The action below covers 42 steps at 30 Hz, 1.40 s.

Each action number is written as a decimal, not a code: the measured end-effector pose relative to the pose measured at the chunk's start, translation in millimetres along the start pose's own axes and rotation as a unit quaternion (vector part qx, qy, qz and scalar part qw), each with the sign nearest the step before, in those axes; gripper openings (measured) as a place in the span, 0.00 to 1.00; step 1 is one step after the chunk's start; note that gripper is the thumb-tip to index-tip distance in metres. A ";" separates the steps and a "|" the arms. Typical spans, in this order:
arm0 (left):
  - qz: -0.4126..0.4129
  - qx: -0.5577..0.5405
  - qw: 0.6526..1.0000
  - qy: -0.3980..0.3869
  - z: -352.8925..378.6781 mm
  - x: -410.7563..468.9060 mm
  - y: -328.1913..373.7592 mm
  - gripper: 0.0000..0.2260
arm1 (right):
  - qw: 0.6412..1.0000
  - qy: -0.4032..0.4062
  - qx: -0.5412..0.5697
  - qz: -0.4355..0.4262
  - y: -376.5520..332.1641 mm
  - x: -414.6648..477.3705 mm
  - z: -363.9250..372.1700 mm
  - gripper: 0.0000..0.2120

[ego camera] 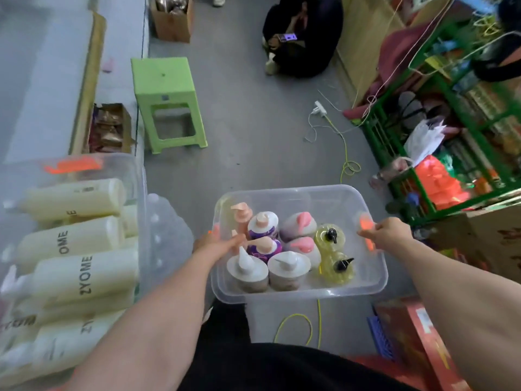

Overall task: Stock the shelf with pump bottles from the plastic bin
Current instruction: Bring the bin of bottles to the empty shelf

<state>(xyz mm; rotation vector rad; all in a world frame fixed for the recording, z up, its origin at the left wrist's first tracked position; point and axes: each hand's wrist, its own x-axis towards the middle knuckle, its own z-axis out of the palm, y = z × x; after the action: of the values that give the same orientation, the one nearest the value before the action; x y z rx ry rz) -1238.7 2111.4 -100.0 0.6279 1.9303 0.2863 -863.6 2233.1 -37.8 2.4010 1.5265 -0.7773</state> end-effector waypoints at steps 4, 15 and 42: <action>-0.026 -0.033 0.999 0.013 -30.2 53.6 37.6 0.43 | 1.000 -0.019 -0.010 -0.021 -76.5 58.7 -18.0 0.20; -0.111 -0.070 0.988 0.079 -108.3 162.2 176.9 0.46 | 0.986 -0.083 -0.019 -0.143 -288.7 240.6 -78.1 0.19; -0.254 -0.456 0.816 0.246 -341.4 412.8 364.2 0.21 | 0.839 -0.131 -0.257 -0.461 -958.6 432.3 -121.6 0.16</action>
<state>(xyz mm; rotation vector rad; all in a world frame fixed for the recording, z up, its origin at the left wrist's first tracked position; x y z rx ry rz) -1570.8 2667.6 -102.5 -0.6579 2.0396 1.0165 -1529.1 3056.2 -51.7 1.0513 2.3612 -0.6534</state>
